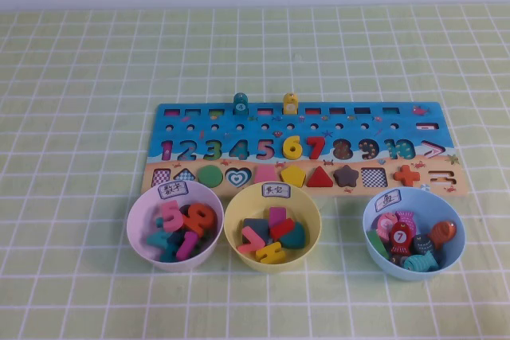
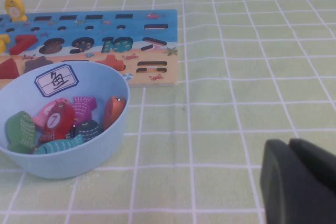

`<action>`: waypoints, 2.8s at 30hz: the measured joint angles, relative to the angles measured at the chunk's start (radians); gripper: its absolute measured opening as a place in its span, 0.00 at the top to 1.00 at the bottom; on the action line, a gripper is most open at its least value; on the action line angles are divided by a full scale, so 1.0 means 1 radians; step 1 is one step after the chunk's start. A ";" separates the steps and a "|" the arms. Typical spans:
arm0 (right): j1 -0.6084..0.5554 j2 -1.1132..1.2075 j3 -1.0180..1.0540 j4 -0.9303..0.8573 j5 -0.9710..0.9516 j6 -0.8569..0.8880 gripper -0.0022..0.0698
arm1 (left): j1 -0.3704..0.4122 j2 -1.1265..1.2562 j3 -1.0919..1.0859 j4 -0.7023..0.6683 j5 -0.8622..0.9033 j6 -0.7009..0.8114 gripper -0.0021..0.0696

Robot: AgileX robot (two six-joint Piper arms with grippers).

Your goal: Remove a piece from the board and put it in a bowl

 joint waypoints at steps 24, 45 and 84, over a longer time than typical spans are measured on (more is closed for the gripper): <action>0.000 0.000 0.000 0.000 0.000 0.000 0.99 | 0.000 0.000 0.000 0.000 0.000 0.000 0.98; 0.000 0.000 0.000 0.000 0.000 0.000 0.99 | 0.000 0.000 0.000 -0.091 -0.033 -0.024 0.98; 0.000 0.000 0.000 0.000 0.000 0.000 0.99 | 0.000 0.219 -0.252 -0.446 -0.147 -0.044 0.98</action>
